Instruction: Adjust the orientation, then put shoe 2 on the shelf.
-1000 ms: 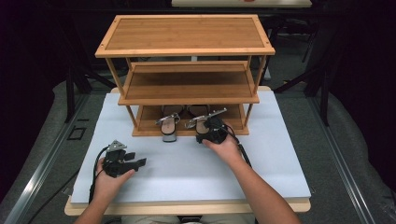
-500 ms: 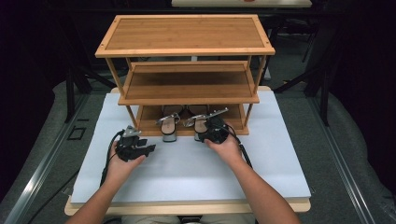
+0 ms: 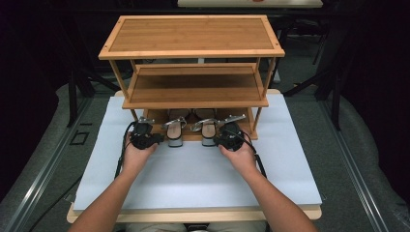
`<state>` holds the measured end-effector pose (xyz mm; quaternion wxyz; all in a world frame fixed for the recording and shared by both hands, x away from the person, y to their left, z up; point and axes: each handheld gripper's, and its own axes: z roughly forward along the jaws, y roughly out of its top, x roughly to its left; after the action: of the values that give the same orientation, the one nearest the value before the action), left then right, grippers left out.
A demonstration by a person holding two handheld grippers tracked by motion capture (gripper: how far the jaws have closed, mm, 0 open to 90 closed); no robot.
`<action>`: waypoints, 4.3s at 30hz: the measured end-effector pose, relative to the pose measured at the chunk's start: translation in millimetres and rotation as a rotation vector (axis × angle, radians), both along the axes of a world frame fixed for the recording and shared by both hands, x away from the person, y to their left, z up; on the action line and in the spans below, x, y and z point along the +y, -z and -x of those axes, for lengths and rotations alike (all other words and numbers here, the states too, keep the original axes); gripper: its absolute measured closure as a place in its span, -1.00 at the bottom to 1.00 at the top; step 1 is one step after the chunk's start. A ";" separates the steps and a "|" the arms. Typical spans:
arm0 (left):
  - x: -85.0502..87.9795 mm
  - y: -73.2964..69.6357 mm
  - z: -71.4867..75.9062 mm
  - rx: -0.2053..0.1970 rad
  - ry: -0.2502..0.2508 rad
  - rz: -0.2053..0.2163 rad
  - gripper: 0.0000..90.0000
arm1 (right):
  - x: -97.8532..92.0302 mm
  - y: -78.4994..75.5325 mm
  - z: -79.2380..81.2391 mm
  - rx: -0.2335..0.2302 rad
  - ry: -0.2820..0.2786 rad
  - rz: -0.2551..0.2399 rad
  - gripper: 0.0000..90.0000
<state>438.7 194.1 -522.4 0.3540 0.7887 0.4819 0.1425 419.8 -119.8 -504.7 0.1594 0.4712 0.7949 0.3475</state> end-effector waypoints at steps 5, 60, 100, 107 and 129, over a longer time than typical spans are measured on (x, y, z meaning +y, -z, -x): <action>-8.5 5.1 -13.5 0.024 -0.015 0.018 0.71 | -6.0 9.5 -17.2 0.043 0.101 -0.001 0.55; 21.1 -25.6 23.6 -0.008 0.037 0.084 0.56 | -20.1 -12.0 11.1 0.043 0.029 -0.012 0.28; 102.2 -25.4 123.9 -0.071 -0.051 0.170 -0.02 | -96.3 -14.1 103.2 0.011 0.079 -0.100 0.07; 98.5 -4.8 128.7 -0.052 -0.048 0.169 -0.03 | -98.2 5.4 113.7 -0.011 0.153 -0.084 0.06; 89.6 32.3 122.9 -0.035 -0.023 0.061 -0.06 | -113.0 54.8 116.1 -0.011 0.227 -0.127 0.05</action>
<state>315.9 283.7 -554.7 0.3847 0.7695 0.4886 0.1455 303.6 -232.8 -559.5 0.1716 0.5654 0.7120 0.3795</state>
